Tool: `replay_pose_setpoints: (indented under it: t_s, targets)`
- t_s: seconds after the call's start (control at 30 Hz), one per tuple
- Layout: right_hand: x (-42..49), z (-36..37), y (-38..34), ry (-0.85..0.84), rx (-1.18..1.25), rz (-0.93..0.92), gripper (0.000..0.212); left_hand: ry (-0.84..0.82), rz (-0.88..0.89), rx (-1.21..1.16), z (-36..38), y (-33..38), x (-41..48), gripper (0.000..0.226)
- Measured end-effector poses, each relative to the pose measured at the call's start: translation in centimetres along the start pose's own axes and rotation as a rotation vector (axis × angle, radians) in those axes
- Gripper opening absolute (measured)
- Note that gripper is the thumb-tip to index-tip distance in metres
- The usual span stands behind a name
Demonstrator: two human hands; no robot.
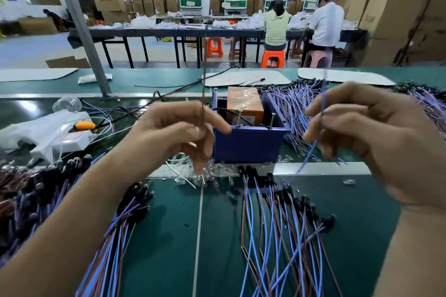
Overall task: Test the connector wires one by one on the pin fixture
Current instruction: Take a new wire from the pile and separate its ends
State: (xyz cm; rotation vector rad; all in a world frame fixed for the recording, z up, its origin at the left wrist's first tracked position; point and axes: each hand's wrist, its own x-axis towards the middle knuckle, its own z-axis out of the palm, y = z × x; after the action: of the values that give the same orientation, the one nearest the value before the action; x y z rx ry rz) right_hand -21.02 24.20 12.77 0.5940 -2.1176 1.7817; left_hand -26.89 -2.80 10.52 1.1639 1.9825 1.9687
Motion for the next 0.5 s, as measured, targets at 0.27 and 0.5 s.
replay_pose_setpoints:
  t_s: [0.27, 0.5]
  targets:
    - [0.0, 2.5, -1.2, -0.660, -0.007, 0.349, 0.022, -0.783, -0.544, 0.230, -2.7, -1.0, 0.0, 0.039]
    - [1.3, 4.6, 1.6, -0.551, -0.220, 0.508, 0.017, -0.229, -1.021, 1.181, -7.0, -4.2, -1.3, 0.013]
